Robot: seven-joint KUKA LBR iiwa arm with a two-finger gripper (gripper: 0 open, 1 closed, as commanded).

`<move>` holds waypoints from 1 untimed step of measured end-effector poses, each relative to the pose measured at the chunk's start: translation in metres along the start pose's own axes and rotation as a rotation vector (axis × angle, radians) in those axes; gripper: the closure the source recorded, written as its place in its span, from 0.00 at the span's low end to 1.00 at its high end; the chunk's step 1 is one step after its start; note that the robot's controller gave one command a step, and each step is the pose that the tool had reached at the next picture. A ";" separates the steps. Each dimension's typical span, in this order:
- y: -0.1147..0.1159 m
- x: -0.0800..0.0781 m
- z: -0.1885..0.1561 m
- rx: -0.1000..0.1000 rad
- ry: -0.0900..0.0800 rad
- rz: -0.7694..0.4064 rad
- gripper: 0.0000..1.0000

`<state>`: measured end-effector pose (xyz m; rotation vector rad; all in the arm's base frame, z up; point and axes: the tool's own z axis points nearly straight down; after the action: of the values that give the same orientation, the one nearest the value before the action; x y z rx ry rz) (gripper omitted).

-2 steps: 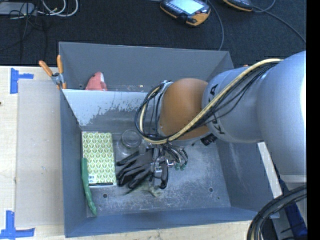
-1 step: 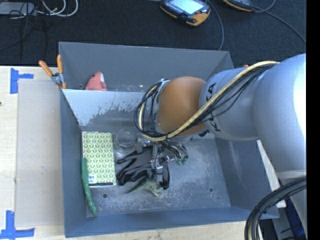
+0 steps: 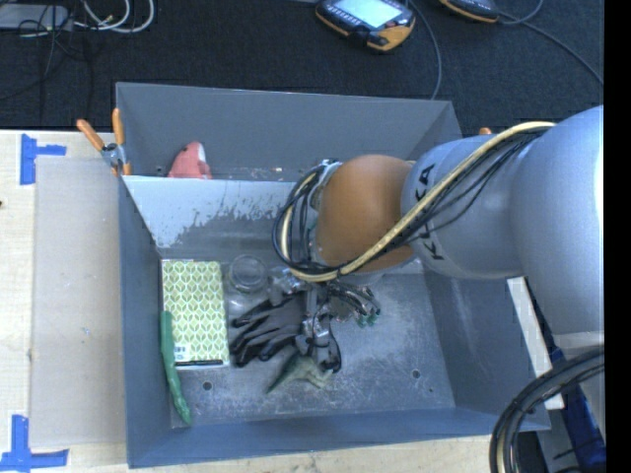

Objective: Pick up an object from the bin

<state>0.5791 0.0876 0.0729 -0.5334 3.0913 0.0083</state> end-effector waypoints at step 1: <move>0.004 -0.009 -0.002 0.003 -0.002 0.089 0.00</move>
Offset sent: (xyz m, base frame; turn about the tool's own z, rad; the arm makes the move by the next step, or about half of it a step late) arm 0.0000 0.0000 0.0000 0.0000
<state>0.5863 0.0941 0.0745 -0.3949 3.1098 0.0048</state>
